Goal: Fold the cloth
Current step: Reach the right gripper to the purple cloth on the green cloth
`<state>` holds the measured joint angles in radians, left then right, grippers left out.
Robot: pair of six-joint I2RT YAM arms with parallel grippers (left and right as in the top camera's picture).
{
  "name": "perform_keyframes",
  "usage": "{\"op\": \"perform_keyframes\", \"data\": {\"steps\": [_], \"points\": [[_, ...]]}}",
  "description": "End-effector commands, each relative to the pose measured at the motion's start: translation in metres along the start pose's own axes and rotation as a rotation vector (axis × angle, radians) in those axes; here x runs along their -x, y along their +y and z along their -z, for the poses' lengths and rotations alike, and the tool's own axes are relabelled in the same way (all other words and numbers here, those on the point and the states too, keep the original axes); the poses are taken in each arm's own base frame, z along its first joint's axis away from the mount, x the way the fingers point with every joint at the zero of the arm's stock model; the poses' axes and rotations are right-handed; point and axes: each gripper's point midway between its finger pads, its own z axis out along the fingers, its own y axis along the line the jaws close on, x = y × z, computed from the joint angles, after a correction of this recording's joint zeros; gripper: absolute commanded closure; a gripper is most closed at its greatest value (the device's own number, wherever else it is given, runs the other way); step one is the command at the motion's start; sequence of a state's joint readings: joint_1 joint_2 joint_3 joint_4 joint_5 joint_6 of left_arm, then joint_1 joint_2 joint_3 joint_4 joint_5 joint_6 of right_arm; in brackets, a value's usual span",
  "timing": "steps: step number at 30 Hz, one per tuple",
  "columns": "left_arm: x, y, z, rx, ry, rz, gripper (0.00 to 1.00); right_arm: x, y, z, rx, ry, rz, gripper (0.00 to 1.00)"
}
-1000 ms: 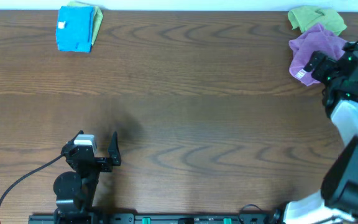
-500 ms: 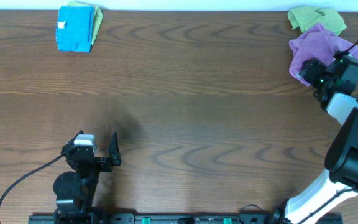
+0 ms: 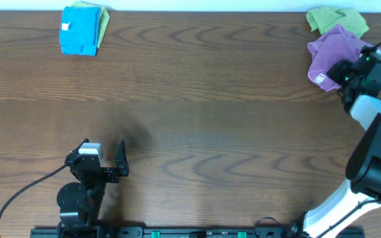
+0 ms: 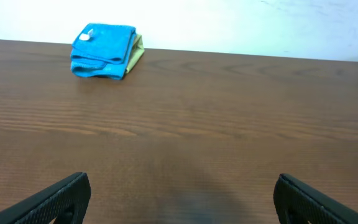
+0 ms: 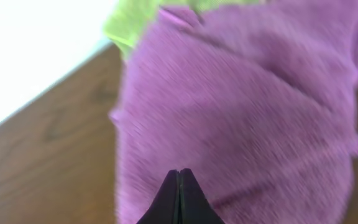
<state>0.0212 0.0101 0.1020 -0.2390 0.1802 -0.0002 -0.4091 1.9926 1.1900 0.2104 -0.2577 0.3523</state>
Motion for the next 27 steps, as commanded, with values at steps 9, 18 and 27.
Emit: {"op": "perform_keyframes", "data": {"steps": [9, 18, 27], "points": [[-0.013, -0.001, -0.003, -0.007, 0.030, 0.006, 0.04, 0.000, -0.022, 0.004, -0.147, 0.094, 0.041, 0.28], [-0.013, -0.001, -0.003, -0.007, 0.030, 0.006, 0.05, -0.027, -0.042, -0.010, -0.191, 0.164, 0.081, 0.39], [-0.013, -0.001, -0.003, -0.007, 0.030, 0.006, 0.04, -0.035, -0.048, -0.018, -0.193, 0.170, 0.079, 0.98]]}}
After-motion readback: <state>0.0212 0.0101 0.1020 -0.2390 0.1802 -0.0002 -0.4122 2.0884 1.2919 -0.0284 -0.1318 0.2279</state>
